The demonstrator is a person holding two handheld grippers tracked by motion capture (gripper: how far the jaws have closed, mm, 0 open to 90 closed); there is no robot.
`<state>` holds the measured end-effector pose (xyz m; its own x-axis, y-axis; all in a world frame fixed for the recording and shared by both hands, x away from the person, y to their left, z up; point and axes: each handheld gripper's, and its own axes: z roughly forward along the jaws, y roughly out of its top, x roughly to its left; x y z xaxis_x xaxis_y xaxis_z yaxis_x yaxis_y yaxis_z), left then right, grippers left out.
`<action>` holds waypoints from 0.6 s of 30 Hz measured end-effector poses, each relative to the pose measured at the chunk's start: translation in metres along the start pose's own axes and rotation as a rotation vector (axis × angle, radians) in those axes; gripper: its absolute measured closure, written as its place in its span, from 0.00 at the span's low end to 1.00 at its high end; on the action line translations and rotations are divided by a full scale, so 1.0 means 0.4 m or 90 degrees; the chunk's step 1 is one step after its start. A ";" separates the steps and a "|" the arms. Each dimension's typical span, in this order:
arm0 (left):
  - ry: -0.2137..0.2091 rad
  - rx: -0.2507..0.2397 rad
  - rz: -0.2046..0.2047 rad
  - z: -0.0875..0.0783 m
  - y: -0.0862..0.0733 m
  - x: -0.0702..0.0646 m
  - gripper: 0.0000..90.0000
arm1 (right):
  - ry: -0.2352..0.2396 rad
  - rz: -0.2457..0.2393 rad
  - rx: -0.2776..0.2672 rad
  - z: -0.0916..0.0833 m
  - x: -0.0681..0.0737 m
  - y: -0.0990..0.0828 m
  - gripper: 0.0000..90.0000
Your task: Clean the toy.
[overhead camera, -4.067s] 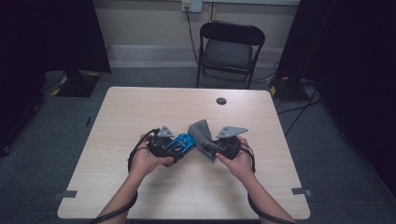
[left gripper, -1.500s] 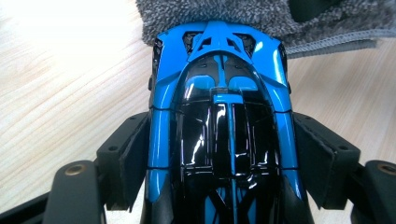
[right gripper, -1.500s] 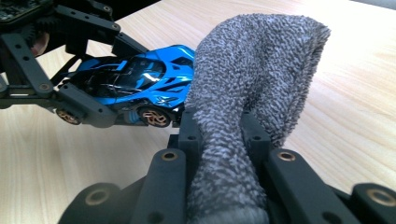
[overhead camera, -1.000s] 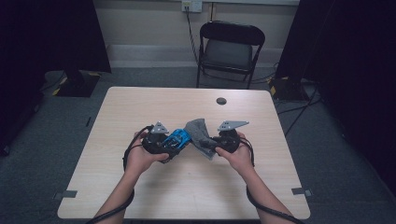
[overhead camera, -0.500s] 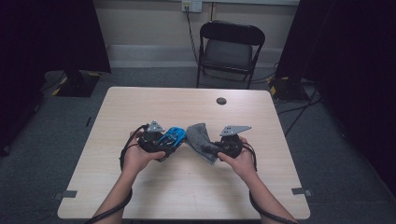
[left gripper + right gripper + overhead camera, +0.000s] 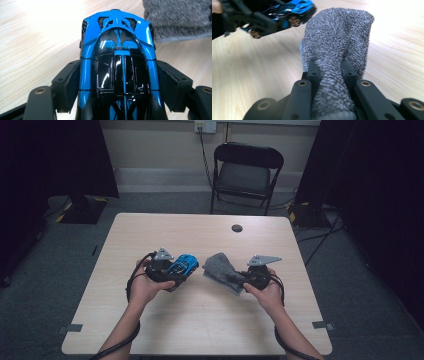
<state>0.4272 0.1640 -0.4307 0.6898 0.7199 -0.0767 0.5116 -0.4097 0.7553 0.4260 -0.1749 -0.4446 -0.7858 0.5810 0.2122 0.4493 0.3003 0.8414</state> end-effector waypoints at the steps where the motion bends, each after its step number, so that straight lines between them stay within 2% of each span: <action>1: 0.000 -0.001 0.004 -0.001 0.002 -0.003 0.29 | -0.009 0.001 -0.002 -0.003 -0.005 0.001 0.83; 7: -0.014 -0.003 0.024 -0.002 0.016 -0.028 0.29 | -0.040 0.025 -0.011 -0.009 -0.039 0.018 0.83; 11: -0.019 -0.004 0.037 0.000 0.024 -0.048 0.29 | -0.052 0.025 -0.007 0.000 -0.050 0.038 0.83; 18: -0.033 0.000 0.058 0.007 0.032 -0.073 0.29 | -0.050 0.026 -0.012 0.028 -0.049 0.080 0.83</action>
<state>0.4150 0.1363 -0.4205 0.7592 0.6496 -0.0414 0.4456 -0.4723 0.7605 0.4603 -0.1684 -0.4274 -0.7308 0.6502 0.2078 0.4718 0.2611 0.8422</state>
